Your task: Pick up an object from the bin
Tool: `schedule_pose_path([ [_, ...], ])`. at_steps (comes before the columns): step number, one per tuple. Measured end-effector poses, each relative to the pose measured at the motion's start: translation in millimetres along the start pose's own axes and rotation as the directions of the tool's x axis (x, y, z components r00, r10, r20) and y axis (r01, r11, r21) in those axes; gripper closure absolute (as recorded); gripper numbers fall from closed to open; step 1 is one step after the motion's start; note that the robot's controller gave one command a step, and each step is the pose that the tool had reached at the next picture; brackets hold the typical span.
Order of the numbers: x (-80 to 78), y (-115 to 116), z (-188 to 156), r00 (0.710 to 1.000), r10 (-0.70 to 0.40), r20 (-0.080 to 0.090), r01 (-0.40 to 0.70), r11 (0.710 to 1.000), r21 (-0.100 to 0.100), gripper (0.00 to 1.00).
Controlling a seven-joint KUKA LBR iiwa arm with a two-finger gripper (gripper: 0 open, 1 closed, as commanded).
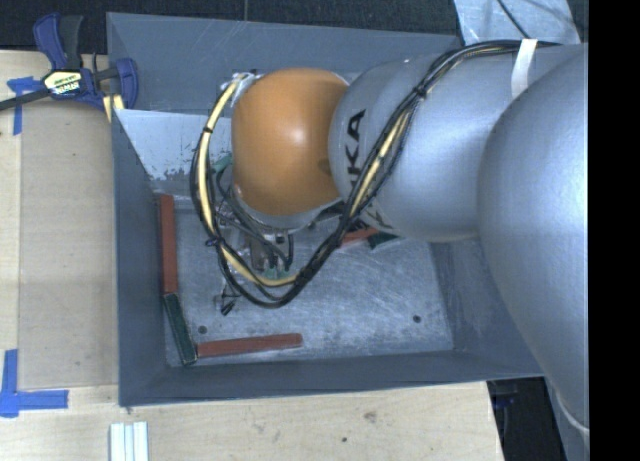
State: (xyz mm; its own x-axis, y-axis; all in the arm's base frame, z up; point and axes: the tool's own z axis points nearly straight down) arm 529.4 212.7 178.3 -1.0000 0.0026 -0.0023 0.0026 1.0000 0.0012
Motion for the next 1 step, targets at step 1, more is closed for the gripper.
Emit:
schedule_pose_path([
  [1,-47.8,-7.8,-80.3,0.962,-0.273,0.009,0.273,0.962,0.000,0.00],
])
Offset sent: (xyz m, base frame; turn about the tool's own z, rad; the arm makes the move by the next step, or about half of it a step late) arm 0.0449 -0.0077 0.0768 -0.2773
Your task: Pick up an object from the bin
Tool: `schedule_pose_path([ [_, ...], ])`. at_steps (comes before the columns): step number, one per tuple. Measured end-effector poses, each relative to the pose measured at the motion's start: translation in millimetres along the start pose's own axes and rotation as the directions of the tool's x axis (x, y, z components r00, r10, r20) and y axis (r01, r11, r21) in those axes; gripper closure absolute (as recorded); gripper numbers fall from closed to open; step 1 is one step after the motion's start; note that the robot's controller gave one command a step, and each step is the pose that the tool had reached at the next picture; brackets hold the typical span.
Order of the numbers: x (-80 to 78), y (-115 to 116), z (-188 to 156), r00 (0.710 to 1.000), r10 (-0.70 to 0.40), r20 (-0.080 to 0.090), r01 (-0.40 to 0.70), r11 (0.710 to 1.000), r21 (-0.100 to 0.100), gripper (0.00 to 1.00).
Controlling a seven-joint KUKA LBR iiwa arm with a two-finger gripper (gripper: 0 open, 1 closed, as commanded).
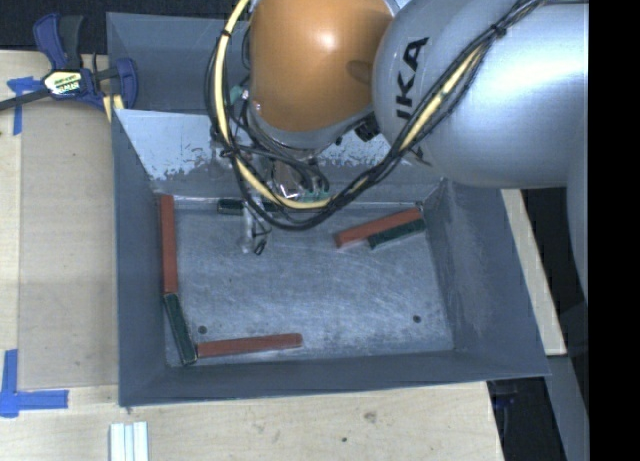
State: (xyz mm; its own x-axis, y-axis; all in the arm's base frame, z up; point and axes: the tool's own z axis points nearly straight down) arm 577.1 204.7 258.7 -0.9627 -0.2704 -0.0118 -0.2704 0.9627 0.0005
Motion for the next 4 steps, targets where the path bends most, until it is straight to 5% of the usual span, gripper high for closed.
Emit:
schedule_pose_path([
  [1,-16.4,-47.6,162.5,0.866,-0.501,-0.013,0.501,0.866,-0.008,0.00],
  [2,-11.5,-64.4,80.3,0.917,-0.400,0.000,0.400,0.917,0.001,0.00],
  [3,-10.4,-103.8,103.5,0.982,-0.188,-0.011,0.188,0.982,-0.001,0.00],
  [4,1.2,-158.1,156.5,0.999,0.032,-0.014,-0.032,0.999,0.002,0.00],
])
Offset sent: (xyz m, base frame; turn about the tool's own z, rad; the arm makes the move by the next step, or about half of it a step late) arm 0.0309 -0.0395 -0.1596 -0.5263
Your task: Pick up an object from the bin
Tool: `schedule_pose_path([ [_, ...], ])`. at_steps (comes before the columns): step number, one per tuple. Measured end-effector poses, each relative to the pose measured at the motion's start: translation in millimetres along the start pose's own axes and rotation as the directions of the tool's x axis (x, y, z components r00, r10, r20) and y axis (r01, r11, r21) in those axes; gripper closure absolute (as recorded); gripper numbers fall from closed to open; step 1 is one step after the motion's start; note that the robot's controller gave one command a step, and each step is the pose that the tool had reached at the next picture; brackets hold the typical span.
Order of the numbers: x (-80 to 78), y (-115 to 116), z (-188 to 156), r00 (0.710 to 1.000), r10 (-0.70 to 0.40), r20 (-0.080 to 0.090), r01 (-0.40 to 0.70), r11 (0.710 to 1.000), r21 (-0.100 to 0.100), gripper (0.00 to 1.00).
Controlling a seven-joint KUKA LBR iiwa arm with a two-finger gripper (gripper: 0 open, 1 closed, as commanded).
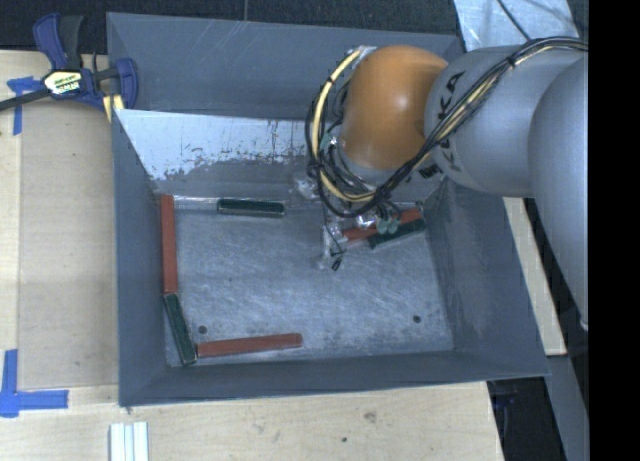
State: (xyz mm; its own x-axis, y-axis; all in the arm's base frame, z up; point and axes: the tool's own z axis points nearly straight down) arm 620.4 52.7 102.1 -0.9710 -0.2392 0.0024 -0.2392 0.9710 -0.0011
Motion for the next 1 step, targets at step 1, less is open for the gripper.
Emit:
schedule_pose_path([
  [1,20.0,-71.8,4.8,0.995,0.102,0.001,-0.102,0.995,0.001,0.00],
])
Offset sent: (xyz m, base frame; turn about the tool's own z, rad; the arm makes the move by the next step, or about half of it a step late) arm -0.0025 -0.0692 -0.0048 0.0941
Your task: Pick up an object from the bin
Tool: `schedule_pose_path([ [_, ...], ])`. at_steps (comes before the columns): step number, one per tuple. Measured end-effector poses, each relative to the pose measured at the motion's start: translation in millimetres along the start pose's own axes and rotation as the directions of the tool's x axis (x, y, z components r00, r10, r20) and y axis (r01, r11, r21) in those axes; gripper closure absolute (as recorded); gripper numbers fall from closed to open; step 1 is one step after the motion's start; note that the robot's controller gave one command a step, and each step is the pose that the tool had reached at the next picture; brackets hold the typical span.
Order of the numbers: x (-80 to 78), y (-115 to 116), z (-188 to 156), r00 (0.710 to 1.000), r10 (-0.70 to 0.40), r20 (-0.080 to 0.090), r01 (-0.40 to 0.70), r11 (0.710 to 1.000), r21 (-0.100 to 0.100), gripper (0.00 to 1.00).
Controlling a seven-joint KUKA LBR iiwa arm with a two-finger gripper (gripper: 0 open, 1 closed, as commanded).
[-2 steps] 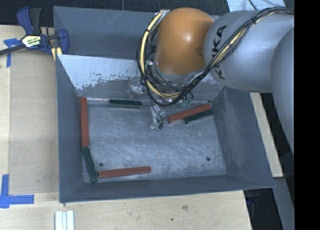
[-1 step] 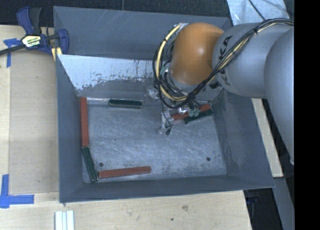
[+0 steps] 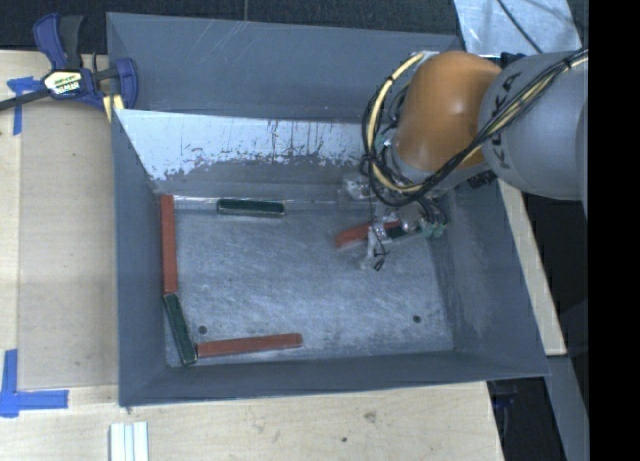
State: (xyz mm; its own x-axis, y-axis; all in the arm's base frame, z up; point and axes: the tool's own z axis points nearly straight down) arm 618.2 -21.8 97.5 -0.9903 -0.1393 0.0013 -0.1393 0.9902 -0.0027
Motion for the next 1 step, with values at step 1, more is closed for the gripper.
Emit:
schedule_pose_path([
  [1,22.6,-37.5,28.9,0.999,-0.045,0.000,0.045,0.999,-0.001,0.00],
])
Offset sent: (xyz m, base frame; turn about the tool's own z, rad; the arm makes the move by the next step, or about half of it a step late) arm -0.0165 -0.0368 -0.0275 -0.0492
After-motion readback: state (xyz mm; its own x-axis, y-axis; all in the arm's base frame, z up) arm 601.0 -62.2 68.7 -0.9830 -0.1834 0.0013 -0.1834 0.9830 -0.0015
